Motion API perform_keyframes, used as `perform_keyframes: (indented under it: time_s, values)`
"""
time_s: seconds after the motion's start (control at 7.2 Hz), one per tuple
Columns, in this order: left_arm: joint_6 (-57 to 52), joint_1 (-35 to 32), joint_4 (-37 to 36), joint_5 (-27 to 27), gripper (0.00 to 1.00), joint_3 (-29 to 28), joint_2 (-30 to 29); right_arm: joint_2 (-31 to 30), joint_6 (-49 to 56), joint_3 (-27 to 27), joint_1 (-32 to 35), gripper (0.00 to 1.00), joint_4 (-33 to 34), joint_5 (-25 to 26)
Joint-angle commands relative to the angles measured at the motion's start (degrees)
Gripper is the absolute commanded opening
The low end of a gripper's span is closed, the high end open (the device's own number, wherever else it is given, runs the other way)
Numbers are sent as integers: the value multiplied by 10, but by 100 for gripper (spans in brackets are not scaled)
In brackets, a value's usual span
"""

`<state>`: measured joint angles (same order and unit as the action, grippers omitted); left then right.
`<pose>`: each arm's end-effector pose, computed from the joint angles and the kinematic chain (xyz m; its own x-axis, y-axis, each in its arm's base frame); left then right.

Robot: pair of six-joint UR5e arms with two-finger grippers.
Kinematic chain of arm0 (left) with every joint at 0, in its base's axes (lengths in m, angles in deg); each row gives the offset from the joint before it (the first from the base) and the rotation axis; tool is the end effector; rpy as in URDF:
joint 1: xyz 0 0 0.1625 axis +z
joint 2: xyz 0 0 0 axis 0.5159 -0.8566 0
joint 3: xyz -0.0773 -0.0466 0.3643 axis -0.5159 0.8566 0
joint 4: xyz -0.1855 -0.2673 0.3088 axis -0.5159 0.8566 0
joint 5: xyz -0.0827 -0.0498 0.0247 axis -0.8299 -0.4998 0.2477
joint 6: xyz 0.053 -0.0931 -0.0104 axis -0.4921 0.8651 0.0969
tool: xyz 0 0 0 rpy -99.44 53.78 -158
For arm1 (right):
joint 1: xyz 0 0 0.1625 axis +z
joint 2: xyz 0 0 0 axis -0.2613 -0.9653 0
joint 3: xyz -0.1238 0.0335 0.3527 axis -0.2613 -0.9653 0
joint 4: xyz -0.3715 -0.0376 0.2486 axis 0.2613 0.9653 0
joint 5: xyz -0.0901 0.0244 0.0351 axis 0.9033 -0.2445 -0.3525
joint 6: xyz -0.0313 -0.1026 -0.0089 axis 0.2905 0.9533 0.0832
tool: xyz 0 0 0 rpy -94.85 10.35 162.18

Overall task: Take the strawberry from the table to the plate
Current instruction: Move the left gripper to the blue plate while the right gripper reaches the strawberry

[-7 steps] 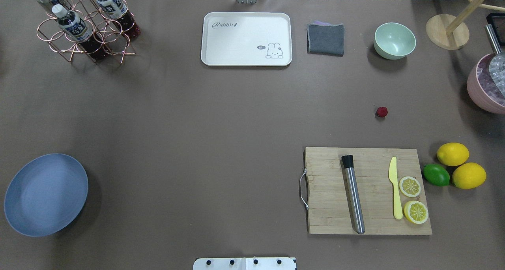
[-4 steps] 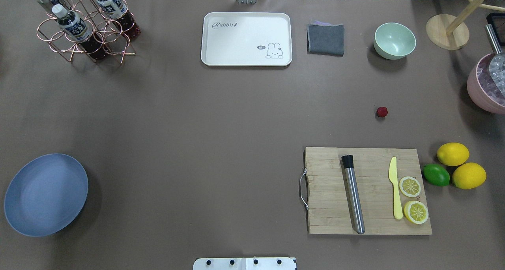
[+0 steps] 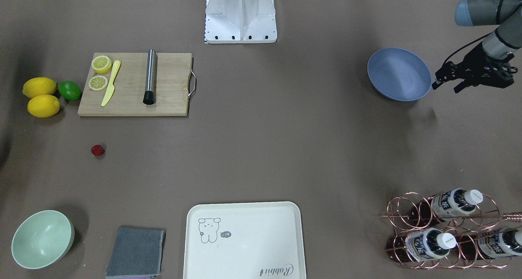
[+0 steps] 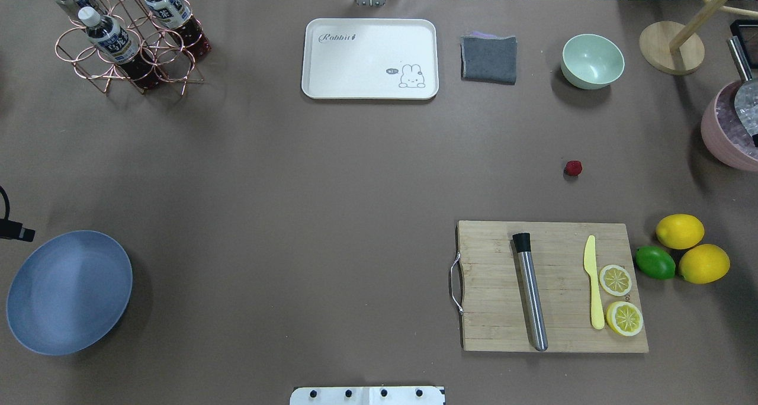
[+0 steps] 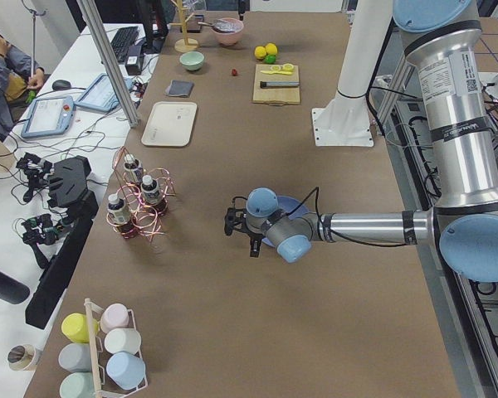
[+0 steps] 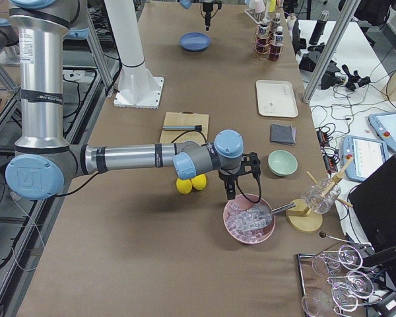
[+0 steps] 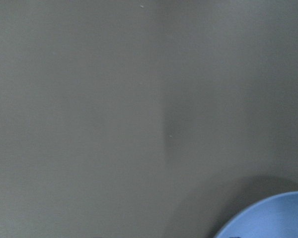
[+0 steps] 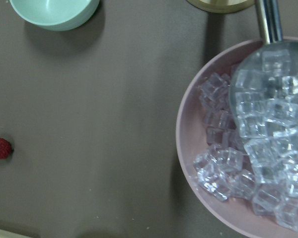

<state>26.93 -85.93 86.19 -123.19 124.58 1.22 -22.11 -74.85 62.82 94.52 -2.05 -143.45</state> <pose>0.2069 -0.4083 0.5942 0.5661 0.0936 -0.8190 0.0126 0.9924 0.1221 -0.0461 -0.5326 0.5271 0.6251 -0.1335 0.7691 -0.0010 0.9851 0.1718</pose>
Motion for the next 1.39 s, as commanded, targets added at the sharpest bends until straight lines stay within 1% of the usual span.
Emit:
perform_keyframes:
  time_s: [0.0,0.14,0.28,0.42,0.69,0.83,0.97,1.11,1.25]
  values:
    - [35,63,48,42,80,-17,1,19,-22,3,-21,100,-2,0]
    - [34,64,49,42,70,-18,1,19,-22,3,-21,100,-2,-1]
    - [35,64,49,39,1,-16,5,19,-22,5,-21,100,-2,0]
    - [33,64,48,34,0,-16,8,20,-22,7,-22,100,-2,-1]
    - [38,58,48,-8,0,-17,2,33,-22,6,-25,100,-2,0]
    - [58,55,44,-11,0,-3,0,37,-22,6,-25,100,-2,1]
    - [107,55,42,-32,0,11,-12,45,-22,6,-26,100,-1,5]
    - [183,56,41,-40,0,15,-58,60,-44,4,-34,100,1,12]
    - [241,59,34,-41,0,13,-112,85,-112,6,-64,100,-1,22]
